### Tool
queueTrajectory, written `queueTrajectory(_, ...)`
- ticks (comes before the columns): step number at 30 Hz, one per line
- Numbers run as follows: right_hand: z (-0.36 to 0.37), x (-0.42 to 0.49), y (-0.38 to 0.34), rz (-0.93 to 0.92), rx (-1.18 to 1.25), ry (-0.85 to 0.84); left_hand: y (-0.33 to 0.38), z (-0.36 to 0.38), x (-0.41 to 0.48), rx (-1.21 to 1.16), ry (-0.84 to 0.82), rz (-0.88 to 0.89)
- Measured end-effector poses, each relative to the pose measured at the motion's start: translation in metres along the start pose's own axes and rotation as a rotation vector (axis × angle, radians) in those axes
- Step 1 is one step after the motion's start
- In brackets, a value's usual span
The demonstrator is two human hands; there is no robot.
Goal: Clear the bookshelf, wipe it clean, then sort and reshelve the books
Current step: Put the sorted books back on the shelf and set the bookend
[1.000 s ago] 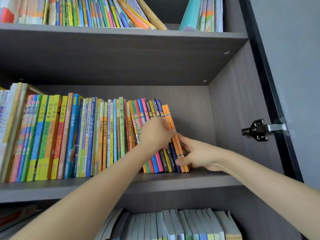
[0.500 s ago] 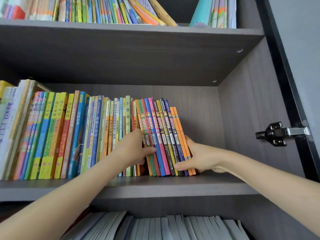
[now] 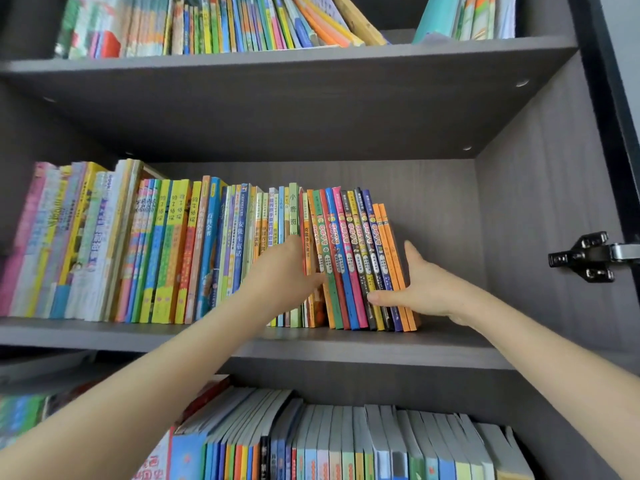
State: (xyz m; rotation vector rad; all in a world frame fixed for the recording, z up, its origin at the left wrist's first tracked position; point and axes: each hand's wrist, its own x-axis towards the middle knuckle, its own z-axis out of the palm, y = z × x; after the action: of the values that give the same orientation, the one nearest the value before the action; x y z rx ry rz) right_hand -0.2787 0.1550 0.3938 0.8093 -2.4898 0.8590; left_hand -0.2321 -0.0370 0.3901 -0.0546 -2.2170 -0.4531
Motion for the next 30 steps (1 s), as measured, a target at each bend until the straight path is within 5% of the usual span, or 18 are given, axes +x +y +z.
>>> queueTrajectory(5,0.011,-0.032,-0.038,-0.255,-0.191,0.392,-0.014,-0.035,-0.034,0.074,0.138,-0.045)
queueTrajectory(9,0.049,-0.058,-0.078,-0.514,-0.089,0.43,-0.024,-0.069,-0.078,0.086,0.214,-0.104)
queueTrajectory(15,0.153,-0.112,-0.138,-0.76,0.174,-0.117,-0.061,-0.131,-0.201,0.185,0.229,-0.343)
queueTrajectory(24,0.294,-0.279,-0.249,-0.992,0.326,-0.709,-0.117,-0.26,-0.436,0.043,0.287,-0.939)
queueTrajectory(30,0.363,-0.401,-0.337,-0.914,0.433,-0.99,-0.131,-0.363,-0.597,0.034,0.348,-1.173)
